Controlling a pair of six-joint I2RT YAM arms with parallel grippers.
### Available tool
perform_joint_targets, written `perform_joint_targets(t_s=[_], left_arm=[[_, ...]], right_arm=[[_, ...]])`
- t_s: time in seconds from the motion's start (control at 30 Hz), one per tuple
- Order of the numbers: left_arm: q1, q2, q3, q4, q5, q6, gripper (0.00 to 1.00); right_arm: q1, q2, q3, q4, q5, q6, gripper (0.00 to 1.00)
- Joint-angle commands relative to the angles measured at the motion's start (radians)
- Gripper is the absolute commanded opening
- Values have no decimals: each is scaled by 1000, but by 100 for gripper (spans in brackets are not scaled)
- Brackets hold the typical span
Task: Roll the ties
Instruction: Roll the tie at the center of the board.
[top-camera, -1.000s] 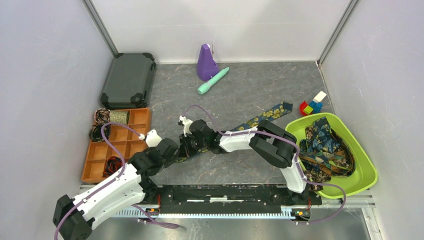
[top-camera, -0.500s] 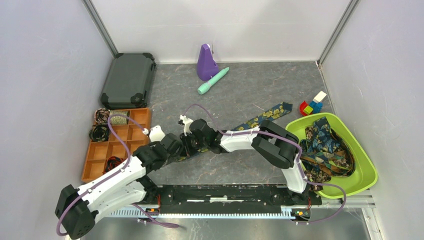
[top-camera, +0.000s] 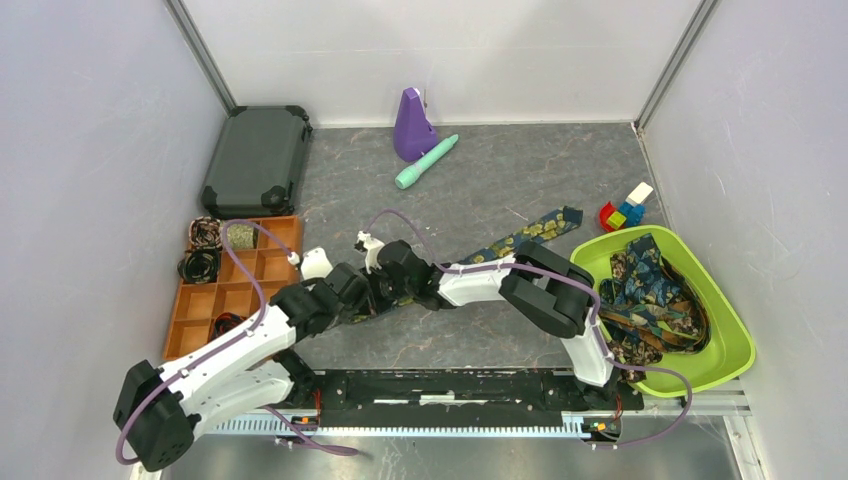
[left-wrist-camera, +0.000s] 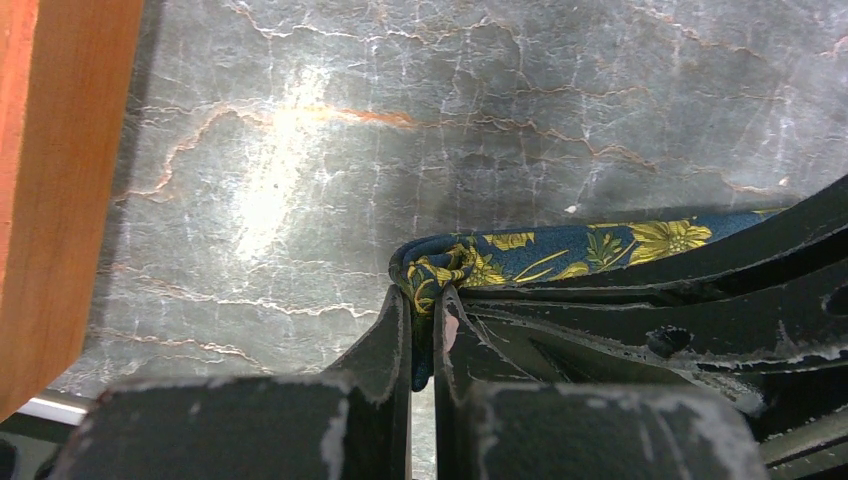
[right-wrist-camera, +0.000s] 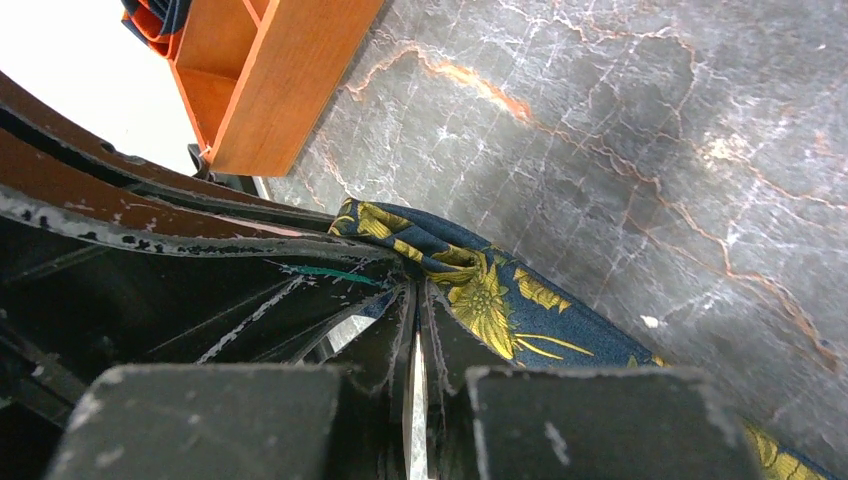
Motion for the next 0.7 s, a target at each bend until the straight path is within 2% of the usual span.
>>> perform_joint_targets(t_s=[0.0, 0.47, 0.67], left_arm=[[-2, 22, 43, 0, -47, 49, 2], [-10, 111, 99, -44, -88, 82, 2], [-17, 125, 103, -45, -85, 76, 2]], right_arm=[[14, 45, 28, 118, -63, 48, 8], [-3, -20, -24, 19, 16, -14, 9], [-3, 3, -16, 60, -3, 8, 9]])
